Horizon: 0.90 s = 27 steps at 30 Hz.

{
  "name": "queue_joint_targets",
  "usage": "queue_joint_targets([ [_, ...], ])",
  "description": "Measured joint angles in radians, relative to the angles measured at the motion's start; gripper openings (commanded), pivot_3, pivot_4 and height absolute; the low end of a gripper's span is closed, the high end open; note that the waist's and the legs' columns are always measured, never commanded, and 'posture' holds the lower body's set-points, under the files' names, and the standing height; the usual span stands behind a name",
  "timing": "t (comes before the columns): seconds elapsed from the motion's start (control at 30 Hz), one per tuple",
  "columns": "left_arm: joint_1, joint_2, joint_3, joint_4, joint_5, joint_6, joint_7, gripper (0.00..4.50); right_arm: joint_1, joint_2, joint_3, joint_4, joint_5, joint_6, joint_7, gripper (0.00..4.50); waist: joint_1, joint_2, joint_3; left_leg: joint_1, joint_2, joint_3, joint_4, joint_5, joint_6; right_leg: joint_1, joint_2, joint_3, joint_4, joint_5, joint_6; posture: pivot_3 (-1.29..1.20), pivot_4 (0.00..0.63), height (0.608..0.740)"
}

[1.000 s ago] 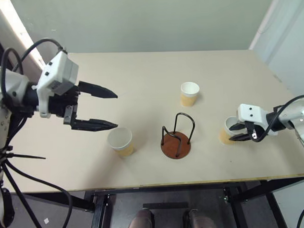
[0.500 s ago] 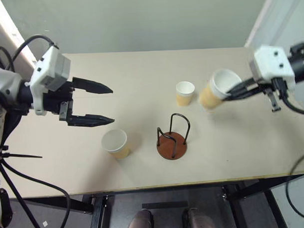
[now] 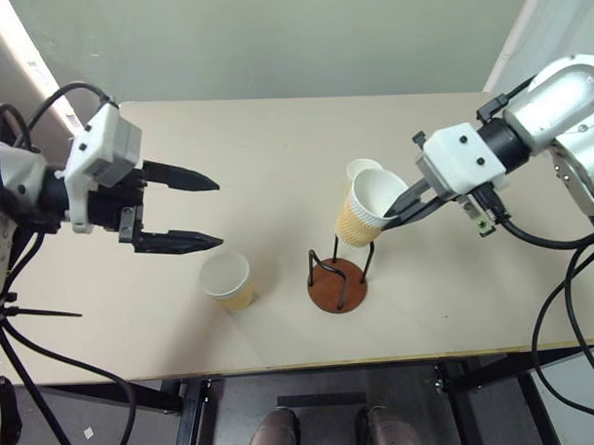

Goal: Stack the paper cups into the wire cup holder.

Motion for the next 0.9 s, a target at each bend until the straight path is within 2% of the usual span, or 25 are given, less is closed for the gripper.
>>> queue_joint_targets([
  [0.27, 0.024, 0.006, 0.023, -0.035, -0.022, 0.021, 0.018, 4.41, -0.005, 0.042, 0.047, 0.021, -0.009, -0.031, 0.0, 0.02, 0.0, 0.0, 0.0, 0.001, 0.0, 0.0, 0.0, 0.0, 0.0, 0.0, 0.0, 0.0, 0.001, 0.001, -0.001, 0.0, 0.15, 0.74],
  [0.4, 0.036, 0.011, 0.026, -0.039, -0.031, 0.022, 0.031, 4.41, -0.006, 0.053, 0.078, 0.037, -0.048, -0.059, 0.0, 0.83, -0.001, 0.0, 0.0, 0.001, 0.0, 0.0, 0.0, 0.0, 0.0, 0.0, 0.0, 0.0, 0.001, 0.001, -0.002, 0.0, 0.15, 0.74],
  [0.57, 0.04, 0.018, 0.031, -0.043, -0.027, 0.019, 0.043, 4.41, -0.022, 0.056, 0.081, 0.095, -0.071, -0.084, 0.0, 2.53, 0.0, 0.0, 0.0, 0.001, 0.0, 0.0, 0.0, 0.0, -0.001, 0.0, 0.0, 0.0, 0.001, 0.0, -0.002, 0.0, 0.15, 0.74],
  [0.67, 0.009, -0.008, 0.001, -0.014, 0.037, -0.026, 0.106, 4.41, -0.109, 0.135, 0.067, 0.319, -0.184, -0.143, -0.014, 3.5, -0.001, 0.0, 0.0, 0.002, 0.001, -0.001, 0.001, 0.001, -0.002, -0.001, 0.0, 0.0, 0.002, 0.002, -0.005, 0.0, 0.15, 0.74],
  [0.73, -0.024, -0.047, -0.033, 0.024, 0.098, -0.054, 0.17, 4.41, -0.177, 0.21, 0.065, 0.524, -0.283, -0.212, -0.102, 4.21, -0.001, 0.0, 0.0, 0.004, 0.002, -0.001, 0.001, 0.002, -0.002, 0.0, 0.0, 0.0, 0.004, 0.003, -0.007, 0.0, 0.15, 0.74],
  [0.8, -0.059, -0.102, -0.084, 0.053, 0.174, -0.082, 0.247, 4.41, -0.261, 0.307, 0.069, 0.798, -0.418, -0.306, -0.266, 4.21, -0.001, 0.001, 0.0, 0.003, 0.003, -0.002, 0.0, 0.004, -0.004, -0.003, 0.0, 0.0, 0.004, 0.006, -0.012, 0.0, 0.15, 0.74],
  [0.9, -0.058, -0.135, -0.134, 0.065, 0.227, -0.097, 0.29, 4.41, -0.298, 0.378, 0.073, 1.027, -0.53, -0.404, -0.374, 4.21, 0.001, 0.0, 0.0, 0.001, 0.003, -0.002, 0.0, 0.004, -0.005, -0.005, 0.0, -0.001, 0.004, 0.007, -0.012, 0.0, 0.15, 0.74],
])
